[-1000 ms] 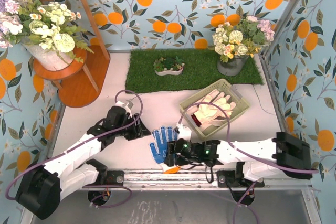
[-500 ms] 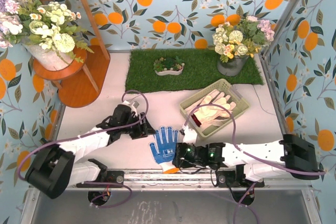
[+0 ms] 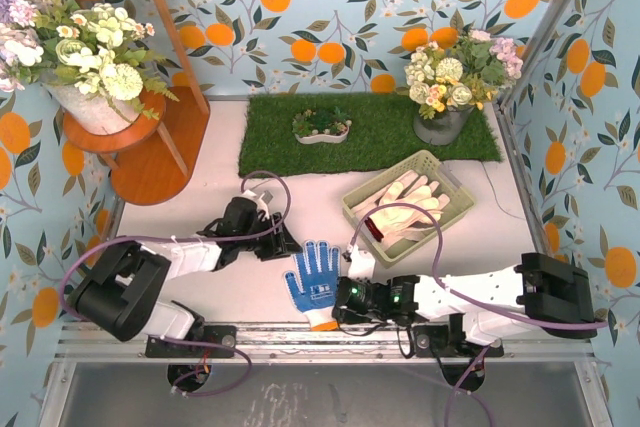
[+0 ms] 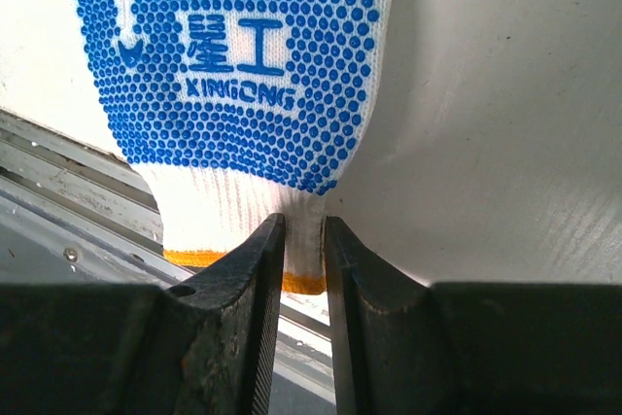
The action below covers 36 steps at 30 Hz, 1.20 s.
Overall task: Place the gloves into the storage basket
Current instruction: Pair the glove with the glove.
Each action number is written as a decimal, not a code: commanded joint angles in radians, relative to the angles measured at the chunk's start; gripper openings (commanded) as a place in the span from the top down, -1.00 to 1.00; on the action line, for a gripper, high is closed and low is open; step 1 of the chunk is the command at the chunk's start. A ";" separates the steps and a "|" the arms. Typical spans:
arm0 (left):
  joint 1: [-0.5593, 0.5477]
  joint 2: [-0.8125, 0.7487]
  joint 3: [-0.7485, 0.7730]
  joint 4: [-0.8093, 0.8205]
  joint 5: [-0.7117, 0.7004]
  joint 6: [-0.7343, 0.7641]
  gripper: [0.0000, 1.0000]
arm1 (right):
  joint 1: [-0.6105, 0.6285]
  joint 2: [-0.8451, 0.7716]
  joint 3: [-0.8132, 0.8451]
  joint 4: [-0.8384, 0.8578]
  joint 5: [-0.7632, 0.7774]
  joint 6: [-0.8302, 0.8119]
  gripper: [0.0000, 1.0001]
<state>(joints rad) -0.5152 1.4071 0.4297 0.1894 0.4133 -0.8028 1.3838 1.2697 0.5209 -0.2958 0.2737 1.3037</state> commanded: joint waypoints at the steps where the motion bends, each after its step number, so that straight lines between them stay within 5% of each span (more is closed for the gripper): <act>1: 0.001 0.047 -0.005 0.056 -0.006 0.026 0.00 | 0.009 -0.010 0.004 0.022 0.050 0.016 0.58; 8: 0.001 0.069 -0.023 0.081 -0.024 0.029 0.21 | 0.008 -0.015 0.004 0.014 0.060 0.020 0.56; 14: 0.001 0.037 -0.036 0.048 -0.066 0.040 0.28 | -0.013 -0.085 0.017 -0.061 0.077 0.031 0.23; 19: 0.001 -0.027 -0.004 -0.037 -0.070 0.073 0.12 | -0.091 -0.156 -0.037 -0.005 0.030 0.050 0.04; 26: -0.001 -0.157 0.056 -0.171 -0.022 0.108 0.05 | -0.141 -0.151 -0.107 0.108 0.021 0.126 0.03; 36: -0.128 -0.209 0.017 -0.116 0.152 -0.046 0.35 | -0.143 -0.108 -0.172 0.209 0.030 0.225 0.10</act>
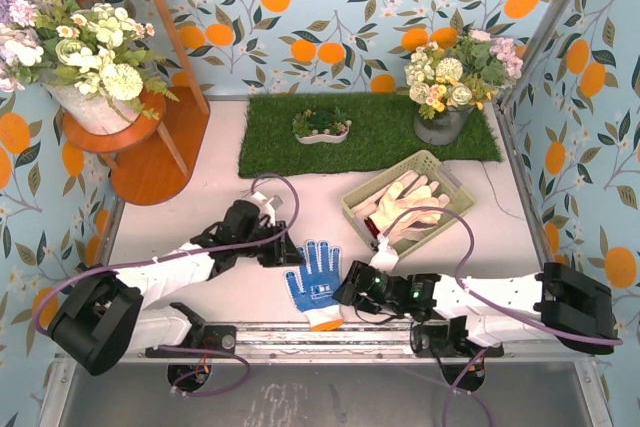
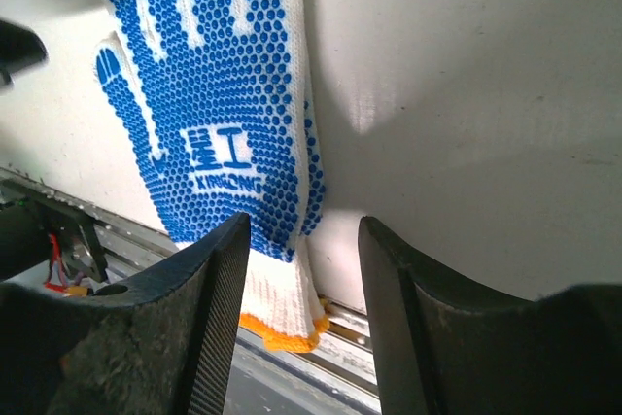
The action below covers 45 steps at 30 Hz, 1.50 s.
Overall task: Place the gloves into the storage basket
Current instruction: Pair the glove with the glove, then pick up the glove from the center of the board.
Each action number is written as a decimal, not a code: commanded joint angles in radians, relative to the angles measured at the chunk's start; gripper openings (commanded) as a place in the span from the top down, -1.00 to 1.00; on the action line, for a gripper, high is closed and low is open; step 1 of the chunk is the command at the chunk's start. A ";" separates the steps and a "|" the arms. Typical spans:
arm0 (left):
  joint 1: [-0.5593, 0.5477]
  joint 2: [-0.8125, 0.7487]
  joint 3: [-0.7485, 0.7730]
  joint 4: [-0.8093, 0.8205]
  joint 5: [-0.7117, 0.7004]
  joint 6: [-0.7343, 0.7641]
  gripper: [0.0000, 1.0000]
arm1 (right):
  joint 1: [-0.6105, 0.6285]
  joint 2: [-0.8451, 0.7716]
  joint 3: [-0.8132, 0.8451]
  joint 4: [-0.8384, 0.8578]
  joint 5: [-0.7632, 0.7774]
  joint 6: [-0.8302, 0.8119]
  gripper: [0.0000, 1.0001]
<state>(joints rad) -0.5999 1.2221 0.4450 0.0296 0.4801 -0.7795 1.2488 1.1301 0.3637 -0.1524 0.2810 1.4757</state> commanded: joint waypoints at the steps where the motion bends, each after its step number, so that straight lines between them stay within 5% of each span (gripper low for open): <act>1: -0.056 -0.023 -0.006 0.061 0.094 -0.087 0.38 | -0.008 0.039 -0.015 0.071 0.021 0.058 0.10; 13: -0.134 0.106 -0.041 0.215 0.114 -0.159 0.64 | -0.001 0.126 -0.035 0.143 0.037 0.136 0.18; 21: -0.140 0.187 -0.120 0.263 -0.001 -0.162 0.84 | 0.000 0.160 -0.047 0.225 0.050 0.148 0.18; 32: -0.140 0.218 -0.195 0.342 -0.034 -0.178 0.90 | 0.017 0.261 -0.043 0.431 0.012 0.079 0.19; 39: -0.140 0.177 -0.176 0.313 -0.039 -0.163 0.88 | 0.020 0.285 -0.034 0.491 0.004 0.064 0.72; 45: -0.133 -0.012 -0.076 0.064 -0.163 -0.097 0.38 | 0.004 0.215 -0.003 0.333 0.043 0.075 1.00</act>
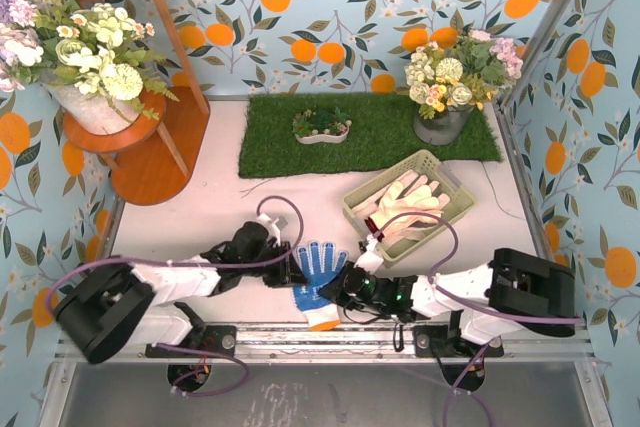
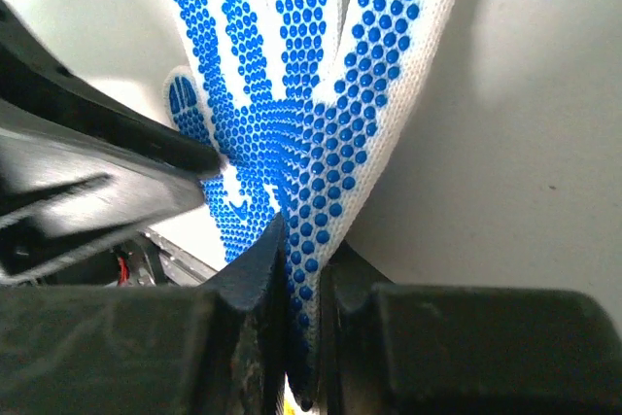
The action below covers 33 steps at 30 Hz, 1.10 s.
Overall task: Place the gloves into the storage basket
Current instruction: Pick up the glove from the center of the board.
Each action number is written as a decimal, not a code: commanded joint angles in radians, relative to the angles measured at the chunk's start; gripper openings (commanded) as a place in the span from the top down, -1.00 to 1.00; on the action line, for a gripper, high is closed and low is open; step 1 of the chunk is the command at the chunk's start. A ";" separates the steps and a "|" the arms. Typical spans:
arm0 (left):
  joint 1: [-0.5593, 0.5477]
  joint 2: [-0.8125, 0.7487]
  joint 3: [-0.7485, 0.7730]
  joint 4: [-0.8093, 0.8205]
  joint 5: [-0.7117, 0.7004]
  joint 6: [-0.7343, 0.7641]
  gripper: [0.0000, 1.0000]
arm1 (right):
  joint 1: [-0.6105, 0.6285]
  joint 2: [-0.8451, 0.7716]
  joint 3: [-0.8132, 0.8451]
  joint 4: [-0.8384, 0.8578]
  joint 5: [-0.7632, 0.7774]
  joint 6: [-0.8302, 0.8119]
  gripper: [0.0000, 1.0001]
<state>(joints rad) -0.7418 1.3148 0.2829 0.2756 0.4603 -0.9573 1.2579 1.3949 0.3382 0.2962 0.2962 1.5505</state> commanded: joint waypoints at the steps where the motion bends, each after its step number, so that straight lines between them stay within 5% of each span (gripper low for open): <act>1: 0.015 -0.126 0.112 -0.233 -0.162 0.093 0.33 | -0.011 -0.060 0.020 -0.128 0.033 0.008 1.00; 6: 0.039 -0.179 0.198 -0.416 -0.192 0.109 -0.01 | -0.032 -0.092 0.010 -0.155 0.061 0.027 1.00; 13: 0.040 -0.210 0.126 -0.421 -0.144 -0.021 -0.20 | -0.041 -0.127 0.012 -0.196 0.079 0.024 1.00; 21: 0.040 -0.184 -0.033 -0.085 -0.113 -0.185 -0.20 | -0.041 -0.120 0.037 -0.212 0.079 0.004 1.00; 33: 0.041 0.060 -0.062 0.130 -0.131 -0.157 -0.06 | -0.041 -0.088 0.045 -0.183 0.064 0.002 1.00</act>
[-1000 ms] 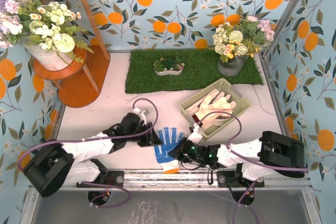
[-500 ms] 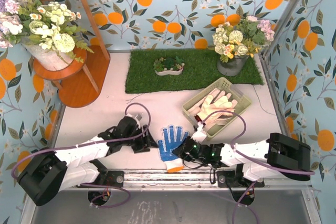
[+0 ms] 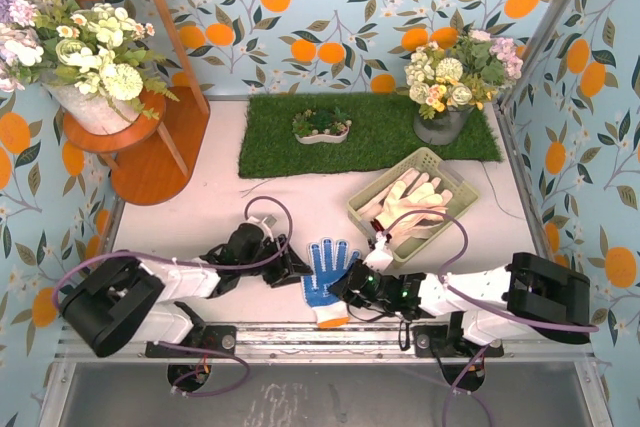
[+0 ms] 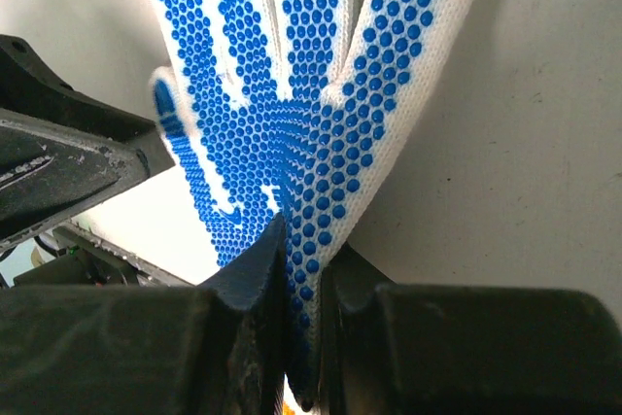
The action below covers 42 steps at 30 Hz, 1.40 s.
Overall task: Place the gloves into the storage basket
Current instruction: Pick up the glove from the center of the board, then place the glove in the bin.
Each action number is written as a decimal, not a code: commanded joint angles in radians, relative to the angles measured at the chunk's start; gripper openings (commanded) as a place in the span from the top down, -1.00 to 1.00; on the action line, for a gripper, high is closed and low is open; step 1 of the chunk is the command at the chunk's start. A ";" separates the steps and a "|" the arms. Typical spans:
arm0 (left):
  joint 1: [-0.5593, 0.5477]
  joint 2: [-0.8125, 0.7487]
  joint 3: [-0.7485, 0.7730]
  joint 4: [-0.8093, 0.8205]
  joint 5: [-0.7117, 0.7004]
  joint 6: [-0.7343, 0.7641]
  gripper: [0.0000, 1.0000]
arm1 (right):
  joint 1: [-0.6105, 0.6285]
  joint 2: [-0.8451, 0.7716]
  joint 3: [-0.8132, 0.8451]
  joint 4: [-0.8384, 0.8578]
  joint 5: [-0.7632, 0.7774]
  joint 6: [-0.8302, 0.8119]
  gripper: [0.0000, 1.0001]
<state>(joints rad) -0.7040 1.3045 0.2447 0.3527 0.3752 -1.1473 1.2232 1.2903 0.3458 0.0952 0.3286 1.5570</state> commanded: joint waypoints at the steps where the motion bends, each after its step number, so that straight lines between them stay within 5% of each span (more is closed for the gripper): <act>1: 0.002 0.090 -0.019 0.054 -0.047 0.043 -0.04 | -0.007 0.021 0.039 0.020 0.029 -0.004 1.00; 9: 0.001 0.145 -0.004 0.057 -0.065 0.088 0.42 | -0.014 0.040 0.047 0.040 0.008 -0.016 1.00; 17: 0.002 -0.024 0.043 -0.067 -0.108 0.154 0.99 | -0.042 0.030 0.067 0.036 -0.004 -0.041 1.00; 31: 0.010 -0.239 0.298 -0.388 -0.182 0.262 1.00 | -0.145 -0.092 0.255 -0.113 -0.050 -0.198 1.00; 42: 0.047 0.109 0.824 -0.417 -0.115 0.510 1.00 | -0.433 -0.267 0.453 -0.305 -0.132 -0.442 1.00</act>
<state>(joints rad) -0.6632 1.2854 0.9104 -0.1093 0.2180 -0.7456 0.8833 1.0996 0.7296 -0.1497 0.2382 1.2297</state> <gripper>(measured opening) 0.033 0.078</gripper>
